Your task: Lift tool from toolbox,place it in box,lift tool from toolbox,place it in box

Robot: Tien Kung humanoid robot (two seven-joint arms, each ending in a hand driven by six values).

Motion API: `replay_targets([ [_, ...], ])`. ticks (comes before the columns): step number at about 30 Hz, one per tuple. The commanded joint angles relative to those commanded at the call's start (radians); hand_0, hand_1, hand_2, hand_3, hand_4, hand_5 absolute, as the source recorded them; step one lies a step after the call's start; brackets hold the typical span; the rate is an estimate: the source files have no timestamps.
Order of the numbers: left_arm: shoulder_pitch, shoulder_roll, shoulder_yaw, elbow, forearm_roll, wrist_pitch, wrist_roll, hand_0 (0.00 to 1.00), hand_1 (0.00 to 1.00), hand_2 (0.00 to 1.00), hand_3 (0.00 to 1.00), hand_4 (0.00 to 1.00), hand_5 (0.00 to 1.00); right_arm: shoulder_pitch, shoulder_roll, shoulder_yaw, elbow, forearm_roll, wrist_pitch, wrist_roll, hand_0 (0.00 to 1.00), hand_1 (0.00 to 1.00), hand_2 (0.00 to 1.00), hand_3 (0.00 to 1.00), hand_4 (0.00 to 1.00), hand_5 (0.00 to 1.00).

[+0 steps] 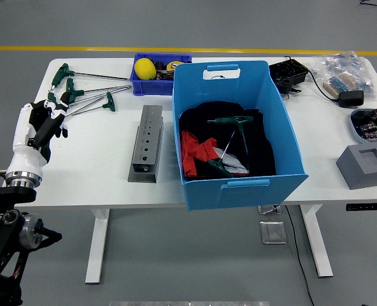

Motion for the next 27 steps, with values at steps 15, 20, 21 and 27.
replay_targets([
  [15, -0.004, 0.001, 0.008, 0.013, -0.005, 0.007, -0.002, 0.026, 0.002, 0.002, 0.075, 0.698, 0.456, -0.005, -0.004, -0.012, 0.0, -0.01, 0.0, -0.001, 0.638, 0.615, 0.702, 0.56, 0.81, 0.653],
  [20, -0.003, -0.003, 0.01, 0.013, 0.002, 0.007, -0.002, 0.026, 0.002, 0.002, 0.075, 0.698, 0.456, -0.01, -0.003, -0.008, 0.0, -0.021, 0.002, -0.003, 0.638, 0.615, 0.702, 0.559, 0.807, 0.656],
  [21, -0.001, -0.003, 0.01, 0.013, 0.001, 0.007, -0.002, 0.026, 0.002, 0.002, 0.075, 0.698, 0.454, -0.01, -0.003, -0.008, 0.0, -0.022, 0.002, -0.004, 0.637, 0.614, 0.703, 0.56, 0.807, 0.656],
  [27, 0.0, 0.0, 0.014, 0.016, -0.027, 0.016, -0.001, 0.026, 0.002, 0.002, 0.075, 0.698, 0.454, -0.011, -0.001, -0.012, 0.0, -0.02, 0.001, -0.006, 0.637, 0.614, 0.703, 0.56, 0.807, 0.656],
])
